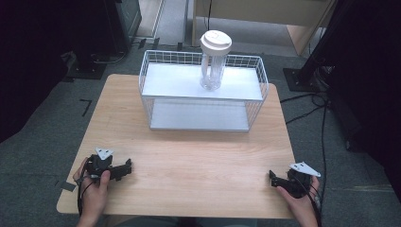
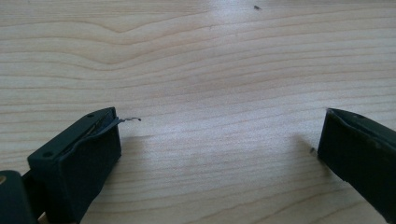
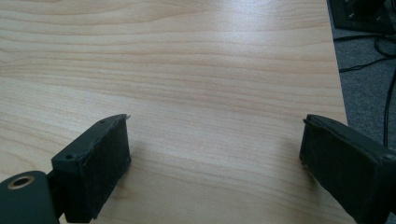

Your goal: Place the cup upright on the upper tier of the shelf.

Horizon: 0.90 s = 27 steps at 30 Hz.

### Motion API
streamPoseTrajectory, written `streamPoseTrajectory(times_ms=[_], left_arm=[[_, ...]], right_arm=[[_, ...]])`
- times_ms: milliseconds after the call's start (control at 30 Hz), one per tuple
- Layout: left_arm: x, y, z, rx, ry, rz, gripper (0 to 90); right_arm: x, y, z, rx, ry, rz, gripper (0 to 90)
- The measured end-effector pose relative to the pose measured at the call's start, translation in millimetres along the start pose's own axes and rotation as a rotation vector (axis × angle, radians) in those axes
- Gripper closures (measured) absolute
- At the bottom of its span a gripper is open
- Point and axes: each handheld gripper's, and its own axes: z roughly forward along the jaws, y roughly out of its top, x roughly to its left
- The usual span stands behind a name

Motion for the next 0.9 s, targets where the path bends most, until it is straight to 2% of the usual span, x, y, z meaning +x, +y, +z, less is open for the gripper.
streamPoseTrajectory(times_ms=[200,700,900], left_arm=[[-0.1,-0.1,-0.1,0.0,0.0,0.0,0.0],[-1.5,1.8,1.6,-0.001,0.014,-0.015,0.0],[-0.1,0.5,0.4,0.0,-0.001,-0.001,0.0]], right_arm=[[1.9,1.6,2.0,0.003,0.019,-0.02,7.1],[4.1,1.2,1.8,0.003,0.012,-0.013,6.8],[6.5,4.1,5.3,0.02,-0.005,0.002,1.1]])
